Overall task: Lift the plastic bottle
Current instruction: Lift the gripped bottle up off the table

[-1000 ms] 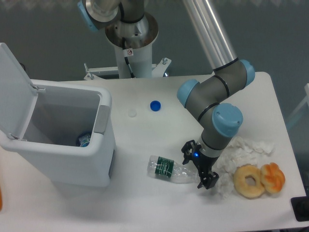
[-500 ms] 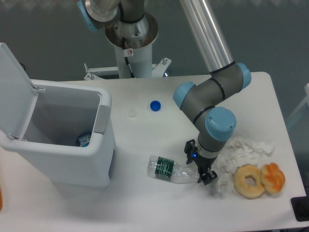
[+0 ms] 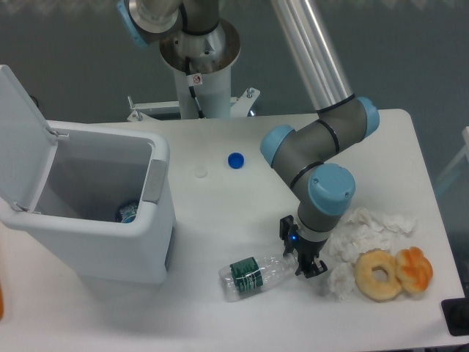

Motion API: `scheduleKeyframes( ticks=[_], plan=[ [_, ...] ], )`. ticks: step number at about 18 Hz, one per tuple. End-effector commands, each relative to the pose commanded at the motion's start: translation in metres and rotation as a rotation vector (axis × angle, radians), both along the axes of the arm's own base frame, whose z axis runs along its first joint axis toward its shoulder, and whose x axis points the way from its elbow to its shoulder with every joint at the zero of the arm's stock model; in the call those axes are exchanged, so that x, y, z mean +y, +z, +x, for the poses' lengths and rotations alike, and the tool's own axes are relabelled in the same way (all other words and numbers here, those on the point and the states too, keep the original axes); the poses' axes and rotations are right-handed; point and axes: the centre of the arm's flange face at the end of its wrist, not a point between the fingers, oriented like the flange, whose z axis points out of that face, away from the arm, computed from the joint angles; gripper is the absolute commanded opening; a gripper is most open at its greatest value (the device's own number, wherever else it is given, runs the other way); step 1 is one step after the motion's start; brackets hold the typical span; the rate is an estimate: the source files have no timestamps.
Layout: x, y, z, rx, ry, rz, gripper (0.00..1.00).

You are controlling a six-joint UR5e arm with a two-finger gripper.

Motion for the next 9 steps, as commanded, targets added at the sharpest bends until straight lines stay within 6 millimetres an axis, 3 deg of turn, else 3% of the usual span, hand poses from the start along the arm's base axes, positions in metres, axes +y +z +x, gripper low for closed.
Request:
scheduleKeyframes(
  ticks=[7, 9],
  plan=[
    [0.0, 0.013, -0.001, 0.005, 0.076, 0.009, 0.24],
    [-0.002, 0.019, -0.003, 0.01, 0.095, 0.014, 0.24]
  ],
)
